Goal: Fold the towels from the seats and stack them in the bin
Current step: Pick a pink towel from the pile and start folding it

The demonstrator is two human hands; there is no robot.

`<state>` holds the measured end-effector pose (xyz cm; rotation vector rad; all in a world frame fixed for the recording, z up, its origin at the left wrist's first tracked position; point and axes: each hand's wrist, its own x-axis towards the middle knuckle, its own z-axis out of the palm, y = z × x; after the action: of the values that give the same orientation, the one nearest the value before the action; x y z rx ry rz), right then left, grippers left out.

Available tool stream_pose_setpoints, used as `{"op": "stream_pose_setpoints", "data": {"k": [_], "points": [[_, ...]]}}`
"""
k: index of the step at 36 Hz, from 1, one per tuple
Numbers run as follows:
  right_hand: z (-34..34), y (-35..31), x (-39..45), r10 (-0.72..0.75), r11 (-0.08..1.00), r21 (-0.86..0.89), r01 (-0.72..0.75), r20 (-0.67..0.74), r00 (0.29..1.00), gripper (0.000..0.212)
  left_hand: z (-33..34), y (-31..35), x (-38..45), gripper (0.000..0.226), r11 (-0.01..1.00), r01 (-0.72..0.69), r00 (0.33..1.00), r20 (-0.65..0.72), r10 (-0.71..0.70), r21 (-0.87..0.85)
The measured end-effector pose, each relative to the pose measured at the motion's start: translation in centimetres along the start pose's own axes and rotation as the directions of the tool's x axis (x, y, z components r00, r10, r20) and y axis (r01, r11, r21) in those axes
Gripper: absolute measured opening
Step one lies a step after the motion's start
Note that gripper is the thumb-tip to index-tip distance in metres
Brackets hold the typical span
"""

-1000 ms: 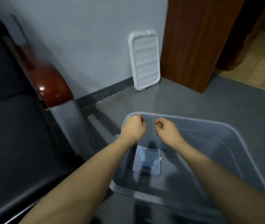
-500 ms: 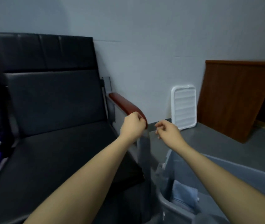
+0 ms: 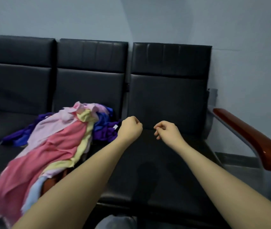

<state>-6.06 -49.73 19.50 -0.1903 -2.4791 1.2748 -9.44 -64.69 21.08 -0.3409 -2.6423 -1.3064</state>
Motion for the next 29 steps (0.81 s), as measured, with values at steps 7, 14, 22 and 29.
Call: {"op": "stream_pose_setpoints", "data": {"k": [7,14,22,29], "points": [[10.7,-4.5,3.9,-0.148,0.989,0.048,0.143,0.128,0.981,0.017,-6.3,-8.7,2.7,0.017,0.987,0.055,0.988,-0.148,-0.032,0.149],[20.2,-8.3,6.7,-0.304,0.952,0.056,0.300,0.292,0.907,0.018,-11.0,-15.7,5.0,0.025,0.924,0.178,0.949,-0.306,-0.071,0.338],[25.8,-10.9,9.9,-0.444,0.866,-0.038,0.499,0.403,0.800,0.042,-13.5,-20.8,8.1,0.041,0.843,0.284,0.930,-0.347,-0.125,0.458],[29.3,-11.7,13.8,-0.420,0.835,-0.162,0.525,0.429,0.800,0.042,-14.0,-23.2,11.4,0.032,0.803,0.311,0.928,-0.345,-0.141,0.509]]}}
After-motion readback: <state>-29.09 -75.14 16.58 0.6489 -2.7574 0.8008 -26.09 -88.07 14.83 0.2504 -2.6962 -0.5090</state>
